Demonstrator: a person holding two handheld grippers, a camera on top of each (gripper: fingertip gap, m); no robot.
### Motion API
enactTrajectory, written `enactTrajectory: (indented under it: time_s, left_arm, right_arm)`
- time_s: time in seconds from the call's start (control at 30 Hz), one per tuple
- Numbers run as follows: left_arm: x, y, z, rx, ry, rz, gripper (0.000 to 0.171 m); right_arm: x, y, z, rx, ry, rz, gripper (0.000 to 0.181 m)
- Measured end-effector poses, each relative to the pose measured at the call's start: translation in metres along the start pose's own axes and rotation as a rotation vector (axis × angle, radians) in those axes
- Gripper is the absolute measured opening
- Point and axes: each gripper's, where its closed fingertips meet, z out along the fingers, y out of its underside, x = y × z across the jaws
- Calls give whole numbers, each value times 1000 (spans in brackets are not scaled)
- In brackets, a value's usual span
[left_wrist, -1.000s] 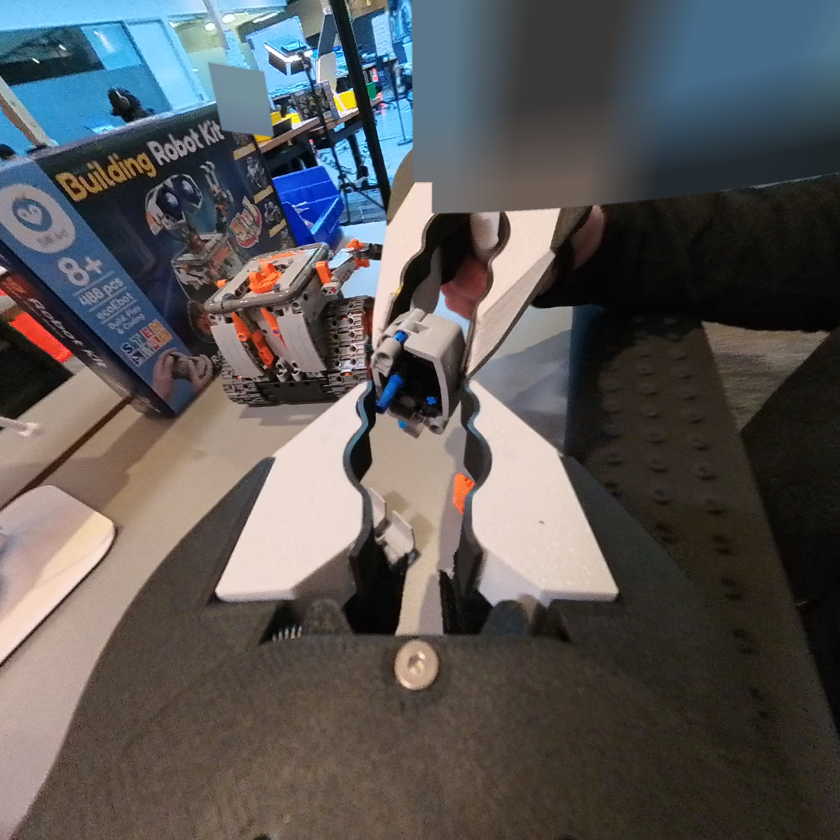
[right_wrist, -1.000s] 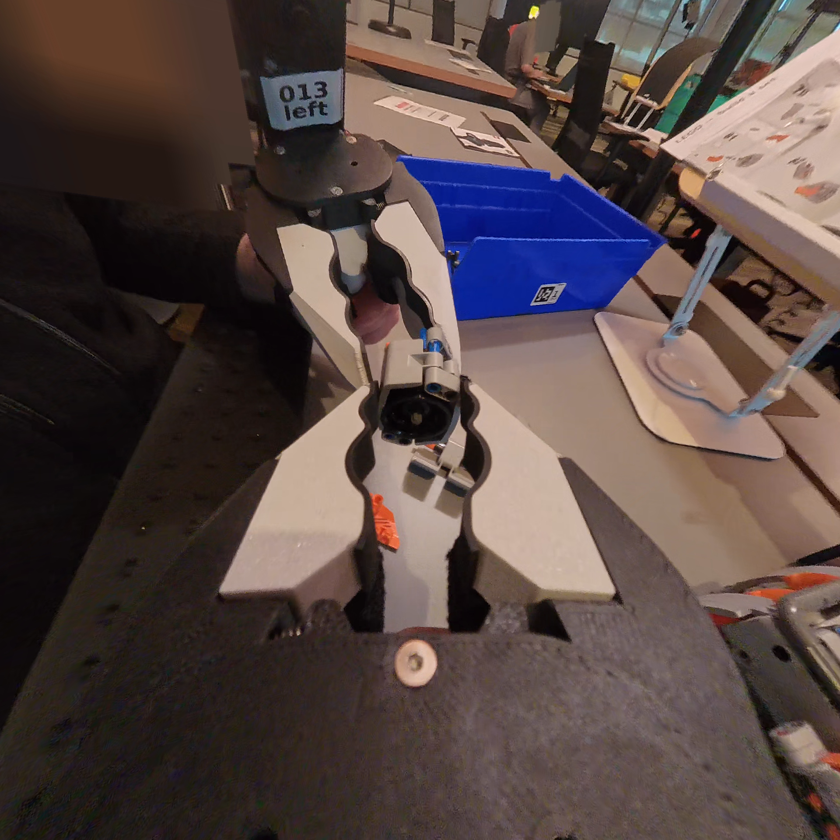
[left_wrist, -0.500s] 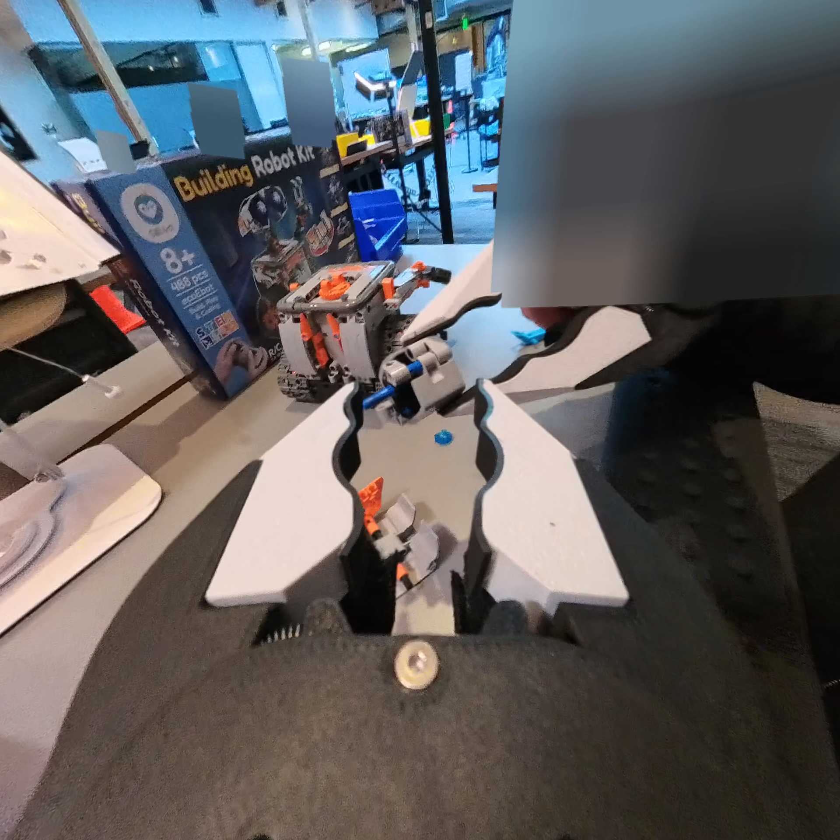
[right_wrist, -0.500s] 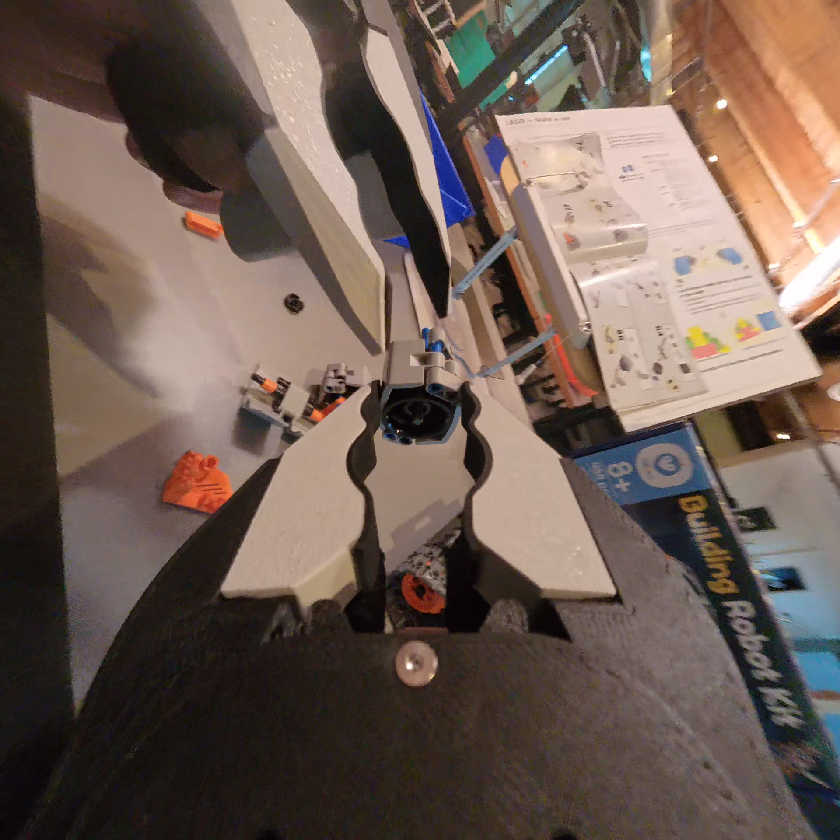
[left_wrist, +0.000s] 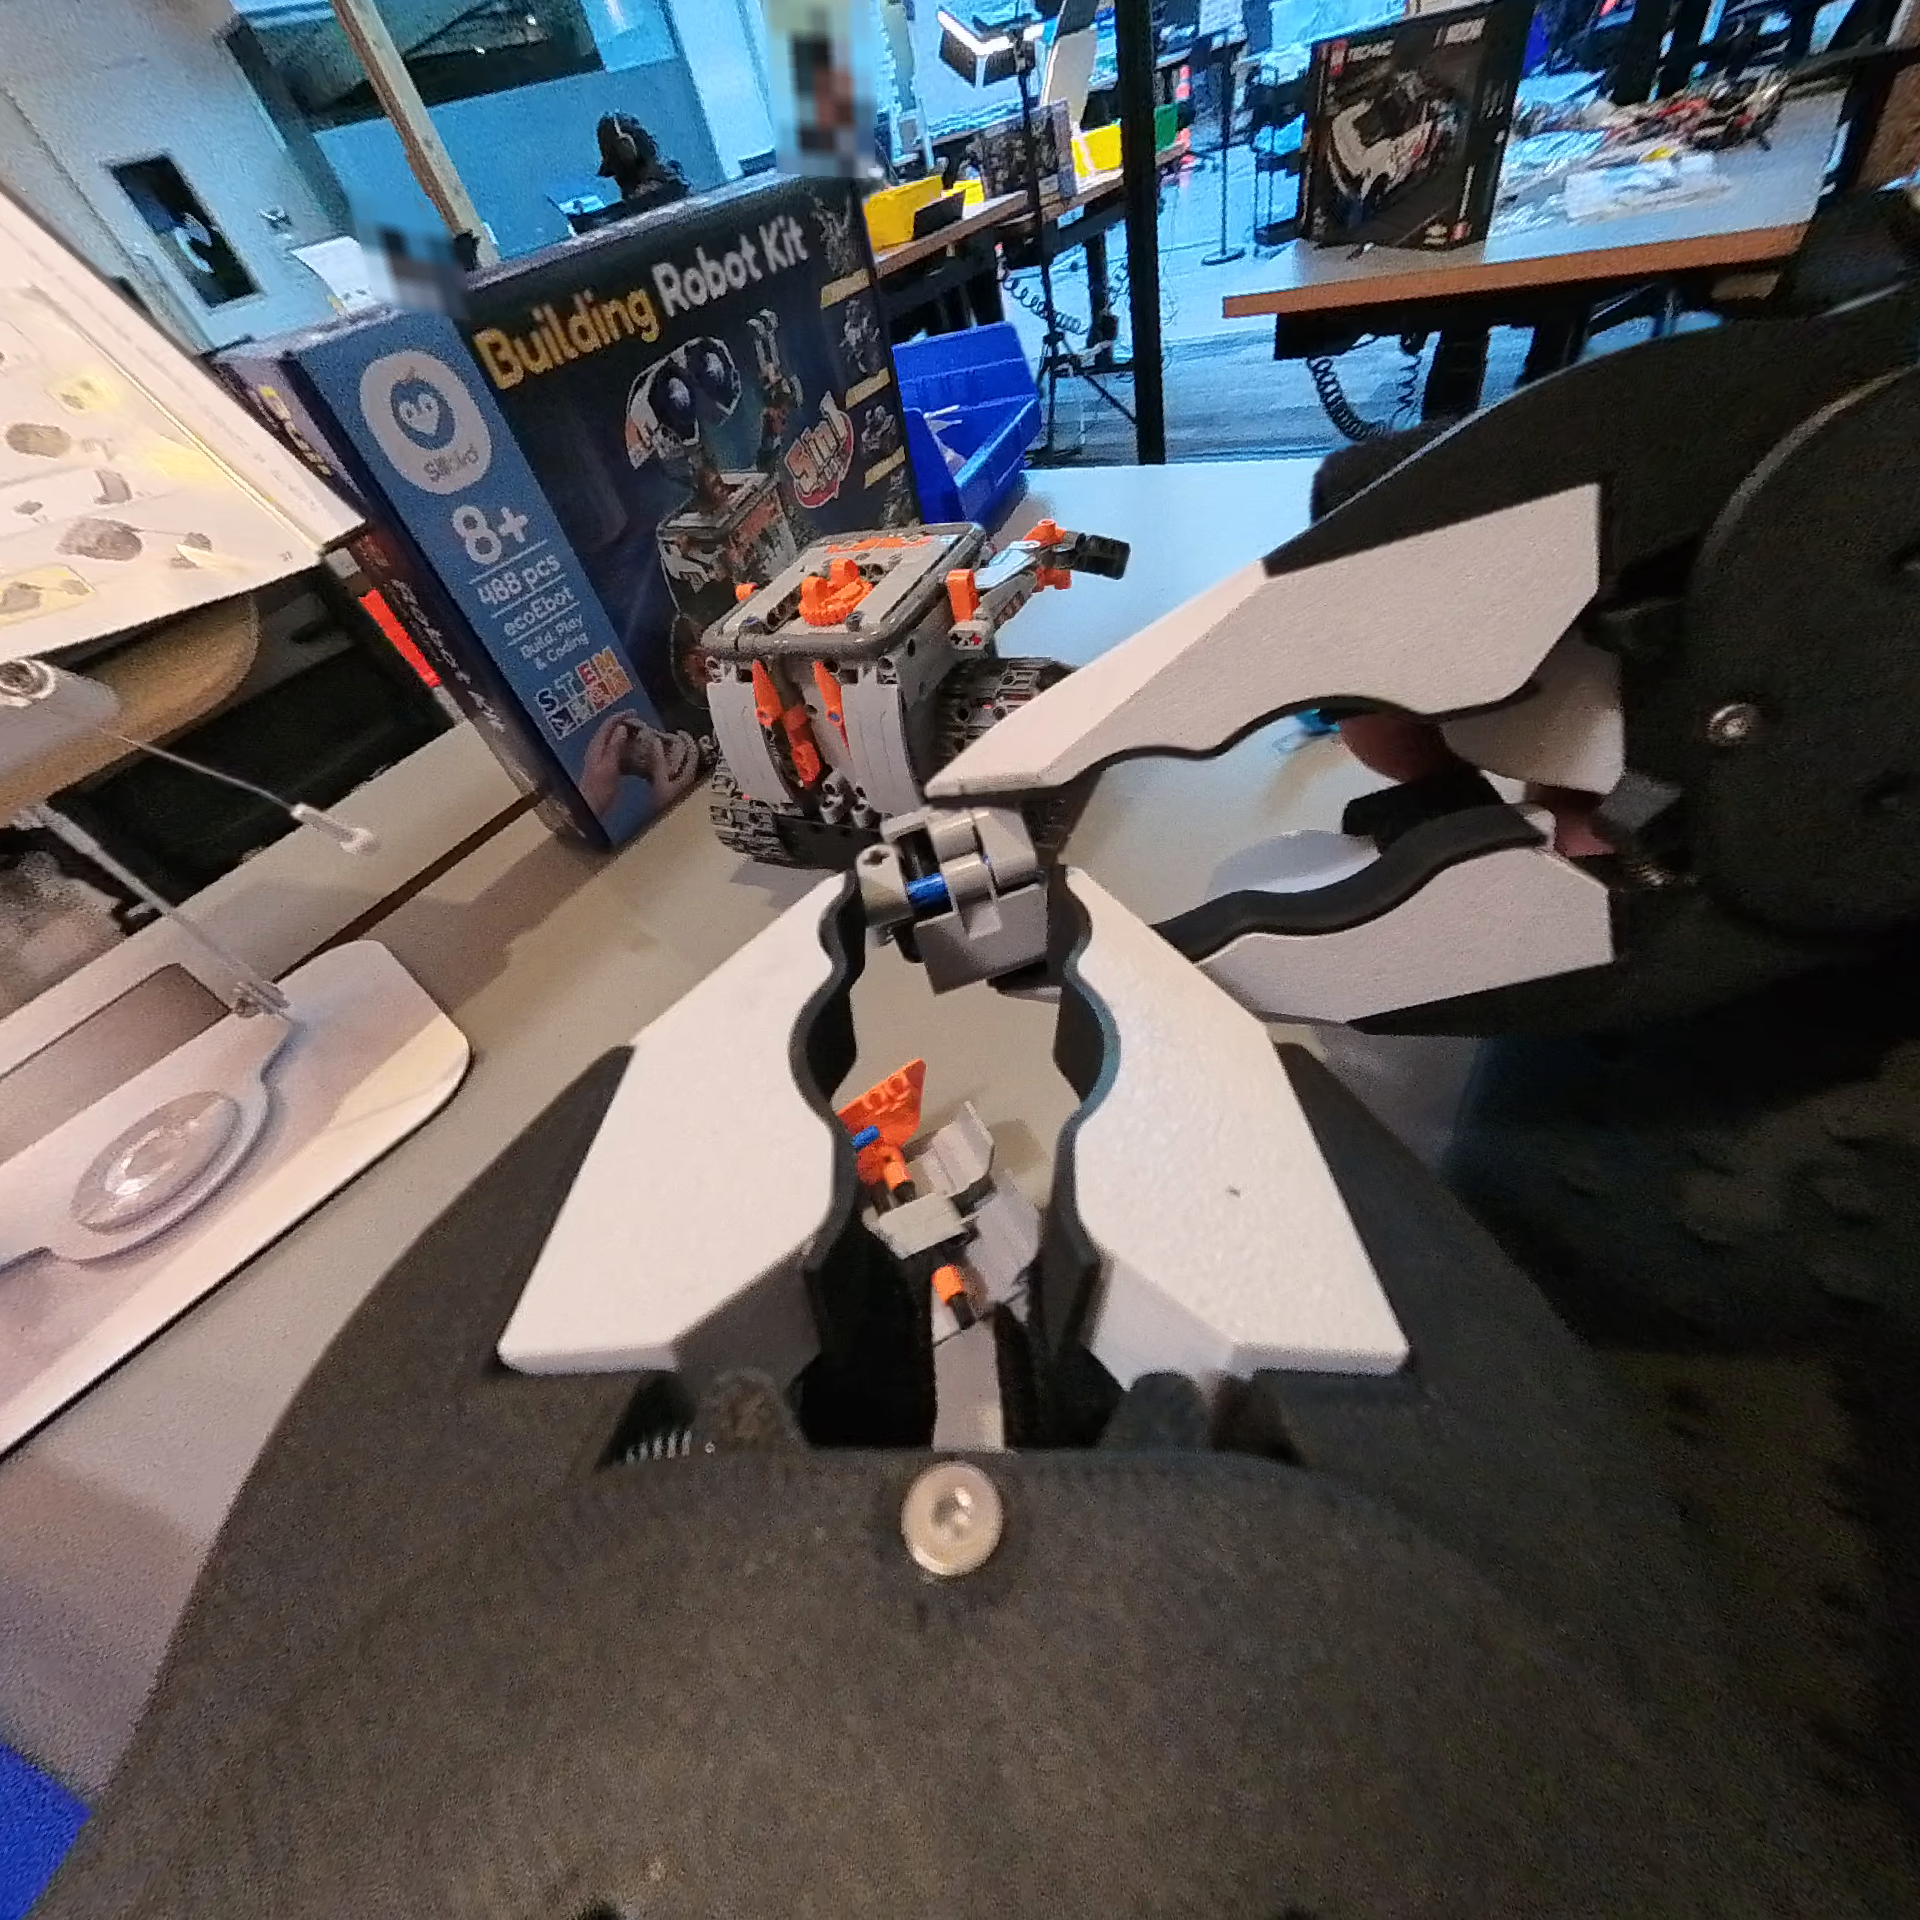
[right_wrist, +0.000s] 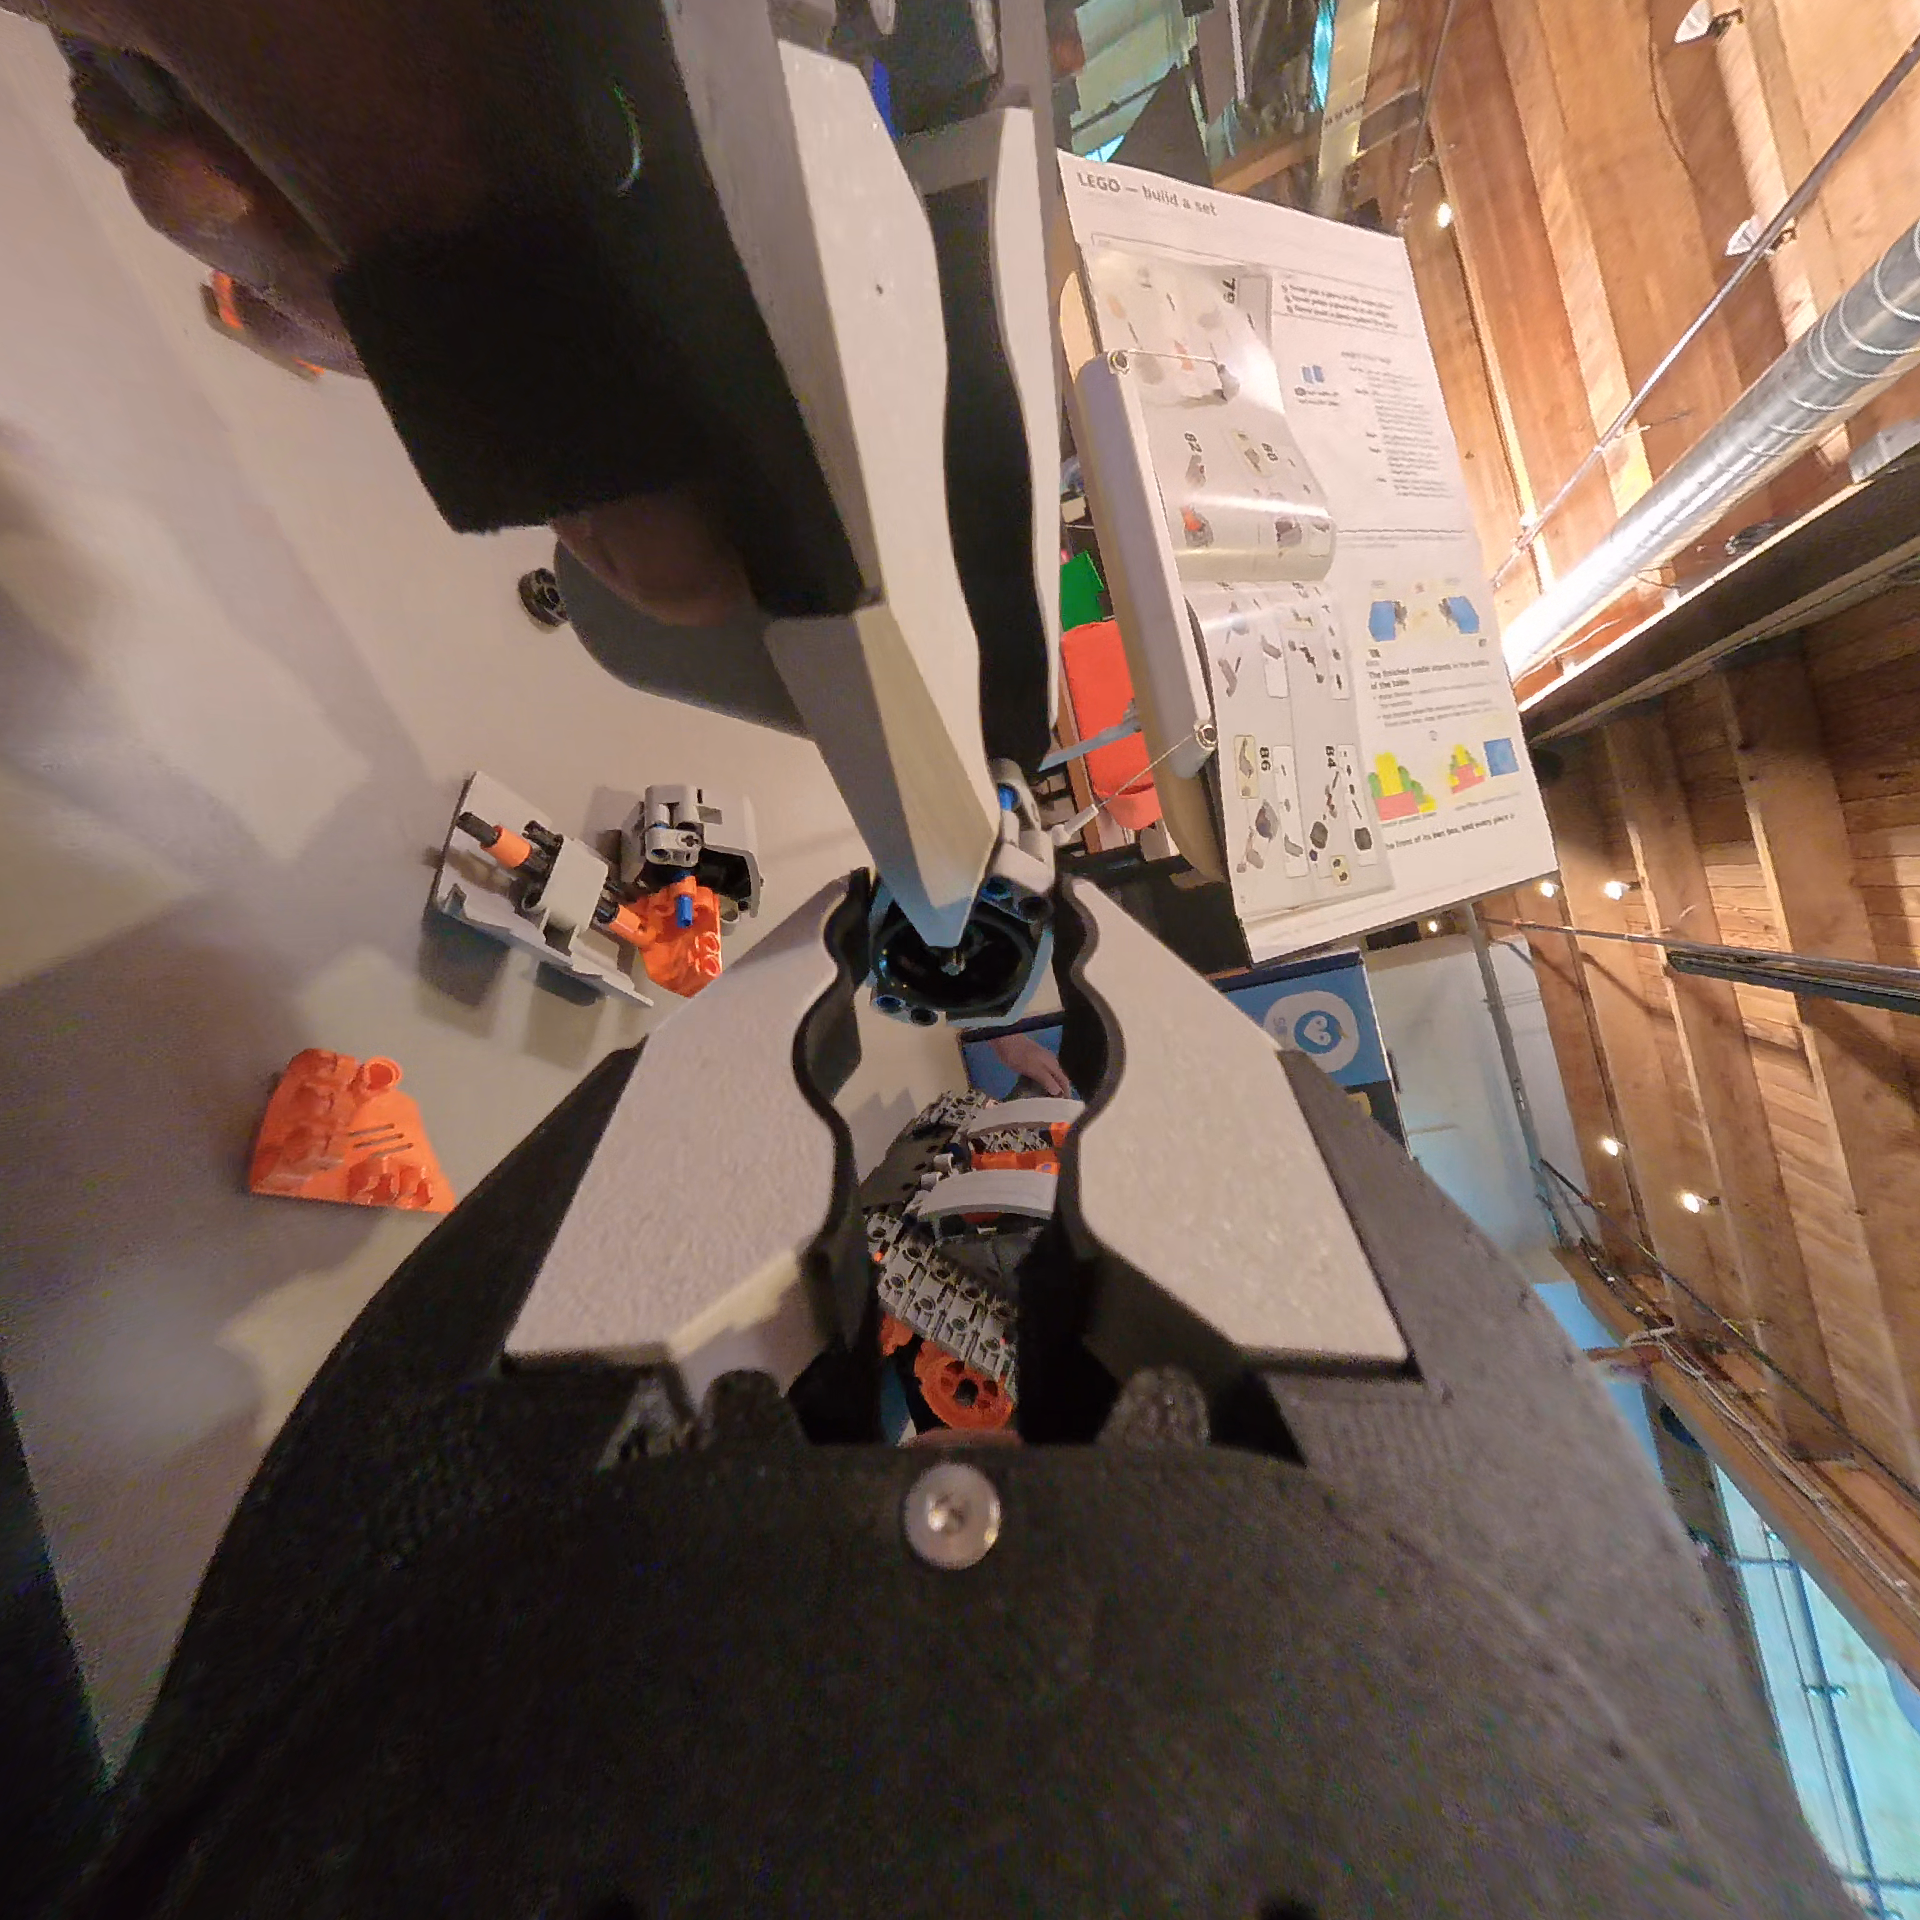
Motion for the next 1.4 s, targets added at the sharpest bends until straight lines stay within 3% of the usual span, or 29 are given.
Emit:
enactTrajectory:
  time_s: [0.23, 0.4, 0.67, 0.83, 1.07, 1.27, 1.4]
  left_arm:
    - [0, -2, 0, -35, -77, 91, 31]
    - [-3, -7, -5, 7, -40, 81, 30]
    - [-3, -10, -9, 19, 0, 116, 29]
    - [11, -9, -8, 6, 64, 231, 29]
    - [38, 1, -11, -31, 213, 383, 29]
    - [58, 13, -12, -76, 307, 478, 30]
    - [58, 12, -14, -61, 320, 465, 30]
  right_arm:
    - [1, 0, 1, -34, 10, 23, 31]
    - [6, -8, -5, 114, -87, 184, 32]
    - [9, -9, -19, 244, -233, 290, 30]
    - [7, -5, -23, 285, -373, 331, 35]
    - [-6, -3, -41, 371, -618, 402, 27]
    - [-33, 3, -46, 332, -728, 324, 28]
    - [-31, 1, -47, 340, -710, 323, 27]
